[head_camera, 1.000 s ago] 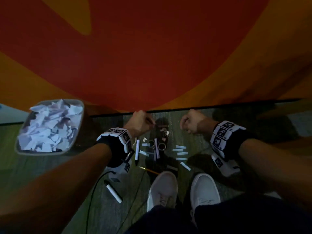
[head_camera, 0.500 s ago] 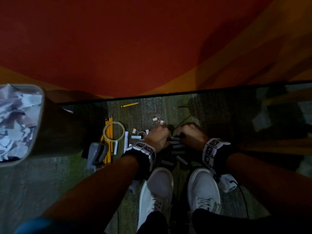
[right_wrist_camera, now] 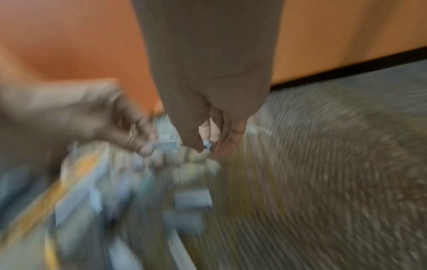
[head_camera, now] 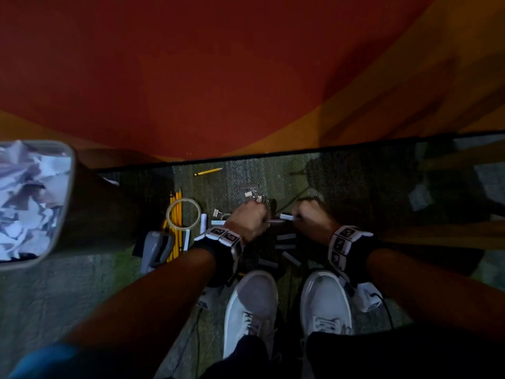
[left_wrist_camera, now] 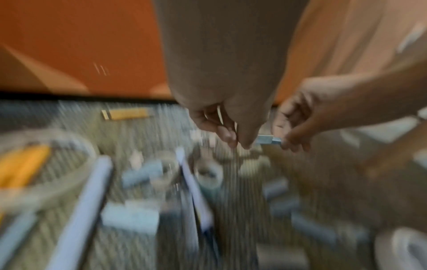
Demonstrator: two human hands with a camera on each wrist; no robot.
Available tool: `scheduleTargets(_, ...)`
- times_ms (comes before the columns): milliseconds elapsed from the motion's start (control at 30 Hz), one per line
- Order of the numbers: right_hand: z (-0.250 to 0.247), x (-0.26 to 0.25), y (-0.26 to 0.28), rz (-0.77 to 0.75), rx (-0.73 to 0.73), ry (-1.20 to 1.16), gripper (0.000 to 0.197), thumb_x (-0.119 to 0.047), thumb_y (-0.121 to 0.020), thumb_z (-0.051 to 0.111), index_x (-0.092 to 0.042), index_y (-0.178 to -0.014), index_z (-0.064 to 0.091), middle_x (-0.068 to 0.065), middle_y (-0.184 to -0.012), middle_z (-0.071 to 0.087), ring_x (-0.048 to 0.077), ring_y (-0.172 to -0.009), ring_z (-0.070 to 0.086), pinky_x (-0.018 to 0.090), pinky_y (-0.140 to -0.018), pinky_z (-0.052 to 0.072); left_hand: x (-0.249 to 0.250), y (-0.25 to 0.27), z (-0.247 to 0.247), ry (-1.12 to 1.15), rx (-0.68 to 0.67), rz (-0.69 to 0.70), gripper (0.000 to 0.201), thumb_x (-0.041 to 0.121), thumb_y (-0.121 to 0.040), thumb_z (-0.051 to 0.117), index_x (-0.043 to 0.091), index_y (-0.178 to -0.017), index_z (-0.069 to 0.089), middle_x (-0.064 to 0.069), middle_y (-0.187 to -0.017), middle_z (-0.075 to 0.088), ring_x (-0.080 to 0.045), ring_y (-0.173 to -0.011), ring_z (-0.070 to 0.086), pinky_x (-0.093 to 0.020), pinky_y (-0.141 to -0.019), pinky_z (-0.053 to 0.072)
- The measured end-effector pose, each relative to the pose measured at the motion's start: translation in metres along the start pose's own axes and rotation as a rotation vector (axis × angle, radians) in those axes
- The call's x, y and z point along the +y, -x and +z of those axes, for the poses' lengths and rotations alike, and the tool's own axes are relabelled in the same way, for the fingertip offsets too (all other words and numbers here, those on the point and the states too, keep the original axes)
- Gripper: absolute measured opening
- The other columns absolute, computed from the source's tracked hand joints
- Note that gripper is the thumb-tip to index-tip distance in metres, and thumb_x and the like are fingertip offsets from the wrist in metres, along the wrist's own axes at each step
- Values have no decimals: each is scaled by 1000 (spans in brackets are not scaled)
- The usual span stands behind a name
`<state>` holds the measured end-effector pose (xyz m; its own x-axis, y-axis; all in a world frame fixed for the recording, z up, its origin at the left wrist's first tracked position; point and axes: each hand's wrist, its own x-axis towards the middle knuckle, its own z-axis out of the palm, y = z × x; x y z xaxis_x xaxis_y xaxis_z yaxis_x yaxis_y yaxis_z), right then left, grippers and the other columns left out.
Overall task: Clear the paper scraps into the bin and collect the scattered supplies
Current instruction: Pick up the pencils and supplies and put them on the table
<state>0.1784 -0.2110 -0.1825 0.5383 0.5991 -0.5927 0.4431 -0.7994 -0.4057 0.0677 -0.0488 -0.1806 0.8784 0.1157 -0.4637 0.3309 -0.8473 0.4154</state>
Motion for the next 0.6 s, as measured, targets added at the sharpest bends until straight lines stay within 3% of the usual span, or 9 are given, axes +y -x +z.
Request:
scheduleTargets(100, -40, -12, 18, -26, 103, -143, 3, -10, -83, 70, -13, -82, 70, 12, -90, 70, 27, -83, 66, 33, -75, 53, 3, 15, -41, 151, 101, -6, 7, 22, -88, 68, 22, -93, 74, -9, -91, 73, -27, -86, 69, -37, -77, 55)
scheduleTargets(167, -72, -25, 41, -52, 159, -226, 14, -9, -86, 63, -18, -75, 63, 3, -81, 64, 17, -76, 62, 28, -74, 48, 11, 27, -72, 245, 178, -32, 8, 19, -89, 69, 21, -87, 76, -4, -82, 75, -19, -77, 71, -36, -75, 57)
scheduleTargets(300, -137, -51, 94, -167, 323, -256, 13, -6, -84, 66, -16, -75, 65, -2, -69, 61, 12, -66, 59, 26, -65, 45, 42, 56, -138, 339, 362, -49, 10, 18, -90, 70, 13, -88, 78, -3, -84, 76, -17, -82, 71, -32, -78, 57)
scheduleTargets(400, -190, -69, 142, -210, 442, -290, 3, -9, -85, 69, -11, -86, 70, -1, -76, 63, 15, -69, 60, 35, -66, 53, 78, 85, -189, 338, 452, 9, 12, 25, -89, 72, 15, -90, 79, 4, -85, 76, -8, -83, 69, -13, -80, 47)
scheduleTargets(467, -222, -79, 173, -202, 535, -266, 5, -13, -85, 72, -13, -90, 72, -1, -82, 66, 15, -75, 64, 33, -70, 56, 104, 105, -221, 323, 484, 57, 11, 25, -90, 72, 17, -93, 79, 6, -85, 75, -7, -84, 66, 5, -75, 31)
scheduleTargets(533, -251, -85, 204, -208, 588, -265, 6, -15, -86, 72, -15, -92, 72, -1, -84, 68, 11, -77, 65, 24, -65, 53, 131, 122, -250, 326, 526, 111, 11, 24, -90, 72, 17, -96, 79, 6, -85, 75, -8, -83, 67, 9, -68, 27)
scheduleTargets(600, -276, -92, 239, -221, 653, -267, 6, -14, -86, 71, -17, -92, 73, -2, -83, 69, 8, -73, 64, 19, -59, 47, 160, 141, -277, 335, 563, 175, 15, 25, -90, 73, 17, -102, 78, 8, -87, 75, -4, -83, 68, 2, -65, 36)
